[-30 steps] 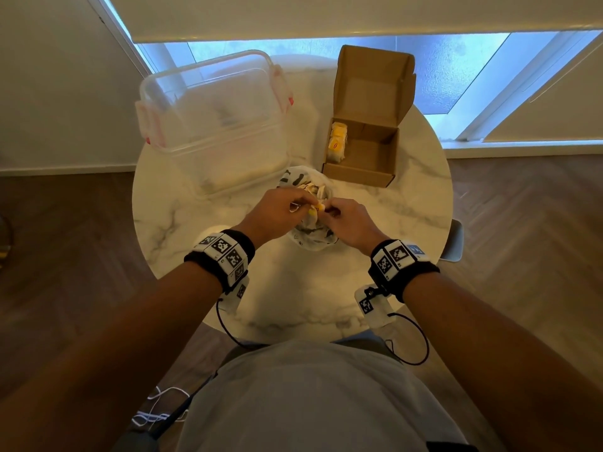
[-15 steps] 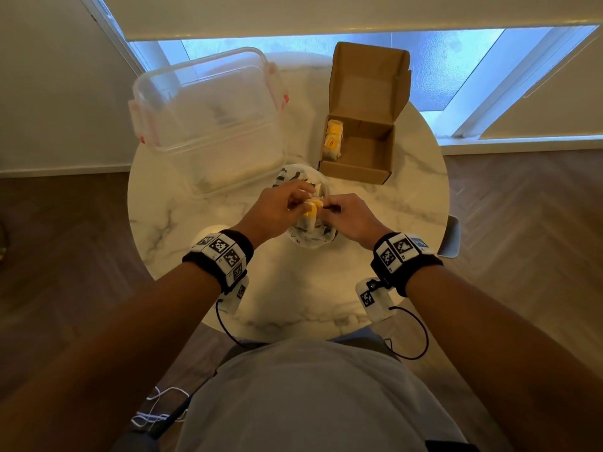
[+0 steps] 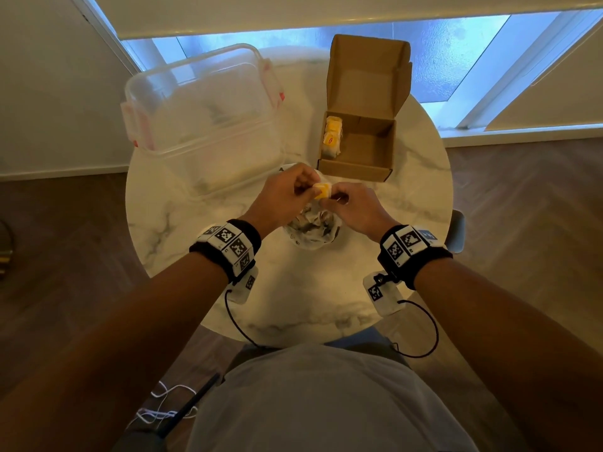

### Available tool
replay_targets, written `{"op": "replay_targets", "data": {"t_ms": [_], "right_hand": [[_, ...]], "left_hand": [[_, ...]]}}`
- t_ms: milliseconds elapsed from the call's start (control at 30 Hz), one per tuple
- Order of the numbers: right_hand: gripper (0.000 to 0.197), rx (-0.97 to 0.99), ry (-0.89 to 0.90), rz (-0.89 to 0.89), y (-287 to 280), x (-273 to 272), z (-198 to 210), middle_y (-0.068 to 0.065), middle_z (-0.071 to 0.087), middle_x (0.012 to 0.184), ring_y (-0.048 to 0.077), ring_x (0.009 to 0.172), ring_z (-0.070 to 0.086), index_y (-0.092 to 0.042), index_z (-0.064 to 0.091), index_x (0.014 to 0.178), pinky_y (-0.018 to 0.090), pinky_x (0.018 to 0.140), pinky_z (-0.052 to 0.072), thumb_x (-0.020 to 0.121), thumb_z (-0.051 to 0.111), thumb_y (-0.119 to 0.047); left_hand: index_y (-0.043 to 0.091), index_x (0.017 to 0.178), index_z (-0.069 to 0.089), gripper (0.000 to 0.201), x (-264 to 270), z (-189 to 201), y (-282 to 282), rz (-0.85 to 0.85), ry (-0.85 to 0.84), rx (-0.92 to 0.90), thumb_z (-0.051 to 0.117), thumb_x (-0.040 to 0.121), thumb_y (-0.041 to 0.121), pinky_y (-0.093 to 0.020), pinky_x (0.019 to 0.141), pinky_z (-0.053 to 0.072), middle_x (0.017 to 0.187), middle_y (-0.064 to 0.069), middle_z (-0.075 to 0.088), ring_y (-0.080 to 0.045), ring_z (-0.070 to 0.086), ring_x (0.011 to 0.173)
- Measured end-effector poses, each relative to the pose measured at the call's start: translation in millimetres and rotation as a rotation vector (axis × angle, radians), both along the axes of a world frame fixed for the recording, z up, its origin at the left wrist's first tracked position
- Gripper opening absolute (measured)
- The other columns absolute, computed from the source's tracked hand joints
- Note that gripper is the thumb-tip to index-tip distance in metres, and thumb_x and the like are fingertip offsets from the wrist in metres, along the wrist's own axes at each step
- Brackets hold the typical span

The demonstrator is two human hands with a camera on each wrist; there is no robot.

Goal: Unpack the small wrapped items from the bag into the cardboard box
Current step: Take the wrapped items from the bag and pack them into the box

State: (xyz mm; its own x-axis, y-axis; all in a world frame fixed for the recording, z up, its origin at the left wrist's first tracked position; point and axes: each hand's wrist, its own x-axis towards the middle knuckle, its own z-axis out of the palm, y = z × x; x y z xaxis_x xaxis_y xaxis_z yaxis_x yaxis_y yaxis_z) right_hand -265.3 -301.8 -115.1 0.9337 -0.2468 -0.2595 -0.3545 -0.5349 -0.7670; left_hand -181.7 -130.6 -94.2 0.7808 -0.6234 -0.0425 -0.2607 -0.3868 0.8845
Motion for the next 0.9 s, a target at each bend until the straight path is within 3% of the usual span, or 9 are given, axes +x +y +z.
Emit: {"op": "replay_targets", "data": {"t_ms": [67,200,333,400,467,567,600,833,900], "right_hand": [[0.011,-0.019,-0.009,-0.013,-9,7,0,-0.016,0.064,0.079,-0.003,0.071,0.054,-0.025,0.073,0.096,0.016,0.062,0.036,0.089,0.073,-0.033],[0.015,-0.056,-0.010,-0.059,-36,24,7,-0.010,0.066,0.083,-0.001,0.070,0.055,-0.021,0.073,0.099,0.016,0.060,0.038,0.091,0.071,-0.034],[0.020,-0.104,-0.045,-0.120,-61,49,11,-0.005,0.069,0.084,0.011,0.077,0.061,-0.021,0.075,0.097,0.026,0.067,0.045,0.090,0.070,-0.040],[0.024,-0.114,-0.047,-0.166,-69,64,7,-0.006,0.070,0.084,0.012,0.079,0.063,-0.023,0.075,0.094,0.029,0.069,0.049,0.088,0.070,-0.045],[0.023,-0.108,-0.025,-0.193,-74,76,1,-0.005,0.071,0.085,0.012,0.080,0.065,-0.023,0.074,0.094,0.029,0.072,0.052,0.087,0.071,-0.045],[0.025,-0.136,0.017,-0.181,-78,93,-9,0.000,0.073,0.087,0.011,0.080,0.065,-0.017,0.075,0.097,0.031,0.076,0.053,0.089,0.071,-0.041],[0.026,-0.143,0.023,-0.169,-78,98,-13,0.002,0.072,0.087,0.012,0.079,0.063,-0.014,0.075,0.096,0.032,0.077,0.053,0.090,0.071,-0.039],[0.021,-0.138,0.145,-0.001,-77,127,-35,0.013,0.072,0.089,0.027,0.086,0.068,-0.007,0.075,0.090,0.045,0.082,0.057,0.089,0.073,-0.027],[0.018,-0.149,0.165,-0.003,-78,133,-41,0.012,0.072,0.088,0.027,0.085,0.068,-0.006,0.075,0.087,0.043,0.079,0.058,0.088,0.072,-0.024]], "left_hand": [[0.020,0.104,0.064,0.013,8,3,-9,-0.018,-0.044,0.016,0.069,0.092,0.021,-0.015,0.080,0.053,0.096,0.009,0.068,-0.002,0.065,0.089],[0.021,0.105,0.063,0.011,32,6,-26,-0.008,-0.181,0.078,0.063,0.096,0.026,-0.014,0.078,0.051,0.103,0.003,0.064,-0.005,0.062,0.089],[0.019,0.108,0.064,0.014,53,-6,-42,-0.068,-0.222,0.143,0.063,0.094,0.021,-0.005,0.075,0.044,0.103,0.000,0.063,-0.003,0.060,0.086],[0.017,0.108,0.064,0.016,61,-18,-50,-0.109,-0.248,0.183,0.065,0.092,0.018,-0.005,0.074,0.041,0.102,-0.001,0.061,-0.009,0.059,0.086],[0.016,0.109,0.065,0.018,65,-28,-57,-0.136,-0.278,0.258,0.064,0.092,0.018,-0.011,0.077,0.042,0.102,-0.001,0.057,-0.016,0.057,0.088],[0.014,0.112,0.068,0.023,69,-41,-66,-0.146,-0.326,0.365,0.063,0.092,0.023,-0.039,0.083,0.053,0.107,-0.009,0.060,-0.027,0.059,0.092],[0.014,0.112,0.070,0.024,70,-43,-68,-0.147,-0.337,0.386,0.062,0.091,0.024,-0.043,0.083,0.053,0.107,-0.011,0.060,-0.029,0.060,0.093],[0.020,0.110,0.072,0.022,74,-53,-69,-0.154,-0.348,0.390,0.058,0.093,0.021,-0.044,0.088,0.048,0.108,-0.009,0.060,-0.030,0.057,0.100],[0.021,0.109,0.073,0.022,74,-56,-68,-0.150,-0.348,0.374,0.058,0.093,0.023,-0.043,0.086,0.048,0.106,-0.008,0.060,-0.029,0.058,0.098]]}}
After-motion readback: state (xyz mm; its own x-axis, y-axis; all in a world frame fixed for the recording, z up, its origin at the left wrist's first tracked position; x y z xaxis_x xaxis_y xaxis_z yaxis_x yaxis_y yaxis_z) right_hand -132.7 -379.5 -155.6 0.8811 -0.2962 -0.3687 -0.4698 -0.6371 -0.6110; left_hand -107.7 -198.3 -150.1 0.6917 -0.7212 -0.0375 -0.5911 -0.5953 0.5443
